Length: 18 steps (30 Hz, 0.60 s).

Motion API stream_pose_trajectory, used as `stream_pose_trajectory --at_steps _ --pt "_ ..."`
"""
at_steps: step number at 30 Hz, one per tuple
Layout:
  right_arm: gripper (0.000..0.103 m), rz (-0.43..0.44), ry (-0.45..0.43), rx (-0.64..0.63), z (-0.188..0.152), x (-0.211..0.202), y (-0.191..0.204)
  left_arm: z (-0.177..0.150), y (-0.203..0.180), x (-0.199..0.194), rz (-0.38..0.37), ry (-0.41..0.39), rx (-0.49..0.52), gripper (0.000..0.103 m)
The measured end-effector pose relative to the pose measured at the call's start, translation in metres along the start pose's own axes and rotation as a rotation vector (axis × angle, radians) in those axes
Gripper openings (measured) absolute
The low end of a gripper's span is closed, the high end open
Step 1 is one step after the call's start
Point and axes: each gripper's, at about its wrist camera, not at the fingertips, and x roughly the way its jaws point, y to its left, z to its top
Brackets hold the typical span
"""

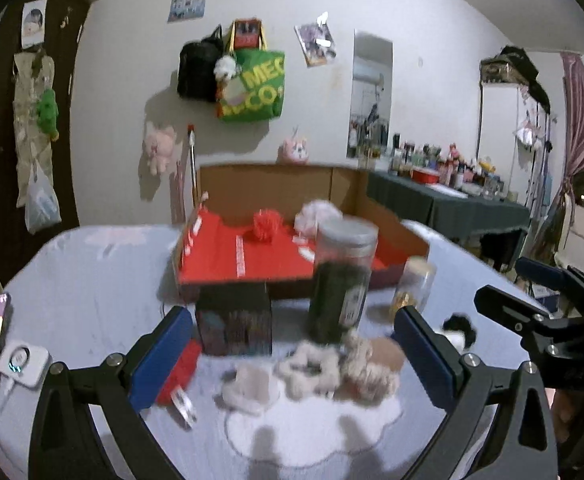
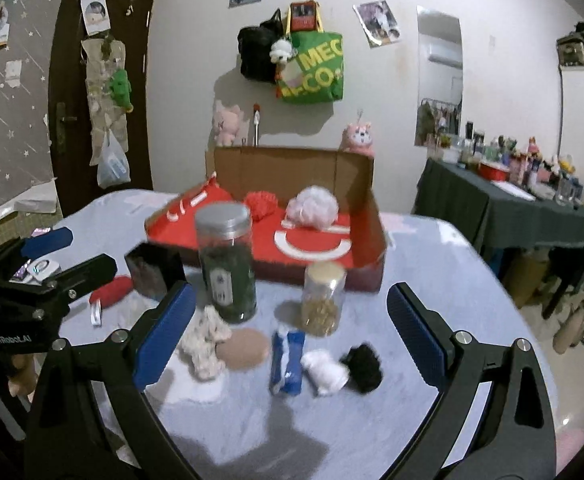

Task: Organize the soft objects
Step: 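Withdraw both tools back toward the remaining items on the table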

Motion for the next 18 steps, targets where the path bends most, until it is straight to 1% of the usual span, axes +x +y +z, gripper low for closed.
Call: stream_pose_trajectory --at_steps 4,8,12,18 --pt "0.098 0.031 0.057 0.014 -0.02 0.021 0.005 -0.019 0.008 0.014 0.006 0.068 -0.022 0.103" --pt "0.098 0.063 0.111 0.022 -0.033 0.041 0.012 -0.031 0.023 0.022 0.026 0.106 -0.04 0.103" --pt "0.098 0.092 0.135 0.03 -0.037 0.054 0.02 -0.032 0.041 0.027 0.057 0.138 -0.057 0.103" --pt "0.098 0.127 0.165 0.017 -0.038 0.07 0.032 -0.033 0.073 0.033 0.123 0.17 -0.062 0.103"
